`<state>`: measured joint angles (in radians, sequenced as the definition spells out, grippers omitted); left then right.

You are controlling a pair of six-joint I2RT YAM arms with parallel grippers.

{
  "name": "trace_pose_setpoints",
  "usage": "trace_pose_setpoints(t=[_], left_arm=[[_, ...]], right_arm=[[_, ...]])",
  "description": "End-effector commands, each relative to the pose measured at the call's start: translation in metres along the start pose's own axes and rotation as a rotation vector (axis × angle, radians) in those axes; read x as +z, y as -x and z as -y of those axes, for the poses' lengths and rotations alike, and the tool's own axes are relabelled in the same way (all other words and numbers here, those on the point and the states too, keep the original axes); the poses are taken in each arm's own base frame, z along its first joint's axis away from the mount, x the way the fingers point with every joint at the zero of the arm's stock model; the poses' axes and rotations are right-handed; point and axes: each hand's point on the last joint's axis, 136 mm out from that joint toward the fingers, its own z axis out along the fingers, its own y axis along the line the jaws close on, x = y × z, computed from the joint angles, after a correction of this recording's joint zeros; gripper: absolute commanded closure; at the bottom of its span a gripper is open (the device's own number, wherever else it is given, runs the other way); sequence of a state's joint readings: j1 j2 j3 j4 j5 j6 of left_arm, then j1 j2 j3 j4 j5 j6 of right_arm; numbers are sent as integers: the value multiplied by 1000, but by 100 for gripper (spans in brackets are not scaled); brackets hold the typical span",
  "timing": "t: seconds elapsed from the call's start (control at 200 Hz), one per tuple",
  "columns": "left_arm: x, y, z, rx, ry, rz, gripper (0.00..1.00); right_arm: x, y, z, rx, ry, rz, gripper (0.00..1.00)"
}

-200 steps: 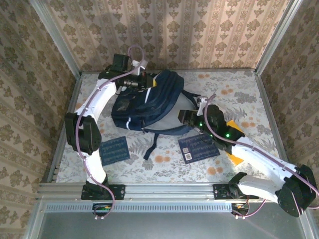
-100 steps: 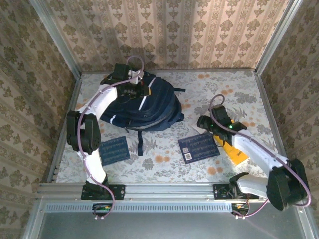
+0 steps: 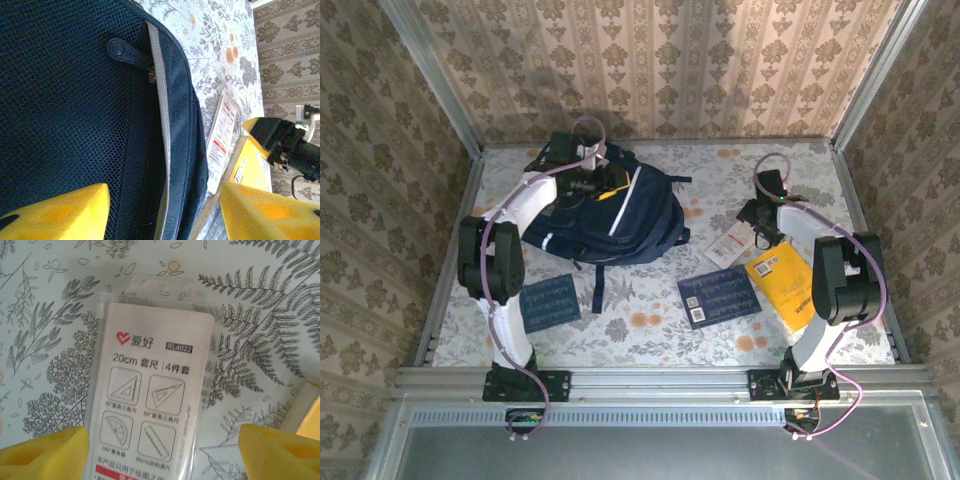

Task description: Pack the student bag

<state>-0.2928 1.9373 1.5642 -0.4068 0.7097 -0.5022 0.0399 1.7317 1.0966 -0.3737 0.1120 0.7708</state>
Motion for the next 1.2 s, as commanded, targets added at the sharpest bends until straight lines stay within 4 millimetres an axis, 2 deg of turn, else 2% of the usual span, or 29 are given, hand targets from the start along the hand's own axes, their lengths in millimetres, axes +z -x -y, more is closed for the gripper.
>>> trace_pose_setpoints(t=[0.0, 0.15, 0.315, 0.43, 0.5, 0.63, 0.865, 1.015, 1.195], left_arm=[[-18, 9, 17, 31, -23, 49, 36], [-24, 12, 24, 28, -41, 67, 34], [-26, 14, 27, 17, -61, 69, 33], [-31, 17, 27, 11, -65, 82, 32], [-33, 19, 26, 5, -71, 89, 32], [-32, 20, 24, -13, -85, 90, 32], [-29, 20, 23, -17, -95, 81, 32], [-27, 19, 21, -25, -98, 76, 32], [-25, 18, 20, -28, -101, 69, 32]], right_arm=[[8, -9, -18, 68, 220, -101, 23], [20, -13, -22, 81, 297, -141, 27], [33, -17, -3, 73, 180, -159, 28], [41, -21, -5, 63, 192, -177, 27], [43, -21, -20, 55, 279, -186, 29], [40, -20, -50, 58, 464, -188, 42], [41, -26, -83, 25, 642, -277, 62], [35, -34, -106, 0, 775, -348, 67], [30, -56, -128, -42, 861, -456, 68]])
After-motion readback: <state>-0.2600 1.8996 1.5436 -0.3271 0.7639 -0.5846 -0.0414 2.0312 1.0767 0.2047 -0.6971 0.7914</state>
